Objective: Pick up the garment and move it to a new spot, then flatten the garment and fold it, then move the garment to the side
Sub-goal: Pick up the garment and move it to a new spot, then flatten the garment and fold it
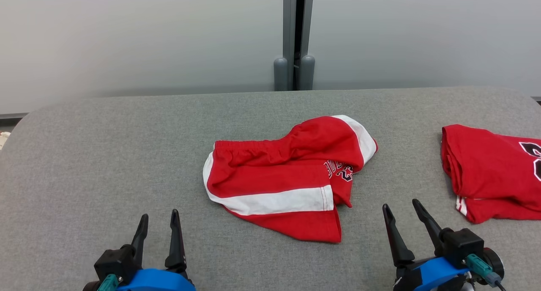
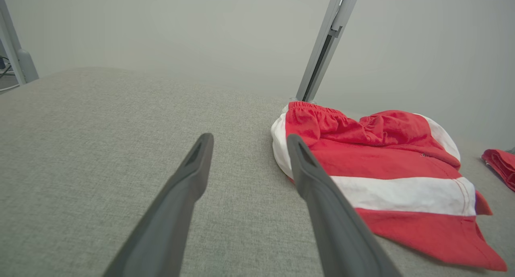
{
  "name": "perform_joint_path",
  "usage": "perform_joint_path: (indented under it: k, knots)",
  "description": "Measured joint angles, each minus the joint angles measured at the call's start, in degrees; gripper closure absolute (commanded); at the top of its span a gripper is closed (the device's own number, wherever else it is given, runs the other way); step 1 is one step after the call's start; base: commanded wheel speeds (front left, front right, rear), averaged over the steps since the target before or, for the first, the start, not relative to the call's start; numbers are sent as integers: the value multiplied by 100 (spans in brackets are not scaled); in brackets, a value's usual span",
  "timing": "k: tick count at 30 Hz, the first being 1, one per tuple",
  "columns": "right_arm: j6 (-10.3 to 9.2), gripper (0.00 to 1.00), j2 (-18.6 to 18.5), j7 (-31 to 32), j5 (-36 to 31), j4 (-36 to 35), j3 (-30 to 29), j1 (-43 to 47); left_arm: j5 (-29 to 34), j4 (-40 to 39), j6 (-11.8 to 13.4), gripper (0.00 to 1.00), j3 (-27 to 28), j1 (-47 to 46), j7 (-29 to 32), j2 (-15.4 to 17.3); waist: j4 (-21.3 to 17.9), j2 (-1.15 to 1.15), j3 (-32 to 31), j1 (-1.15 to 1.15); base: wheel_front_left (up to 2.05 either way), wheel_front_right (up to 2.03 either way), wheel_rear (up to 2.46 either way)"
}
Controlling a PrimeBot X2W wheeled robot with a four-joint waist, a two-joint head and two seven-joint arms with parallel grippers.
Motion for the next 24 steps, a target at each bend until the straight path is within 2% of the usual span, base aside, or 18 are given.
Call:
perform_joint_path:
  k: [24]
  knots:
    - [0,0,0,-78,38,237,41,-129,179,158,-85,0,138,35,0,-133,93,0,91,0,0,0,0]
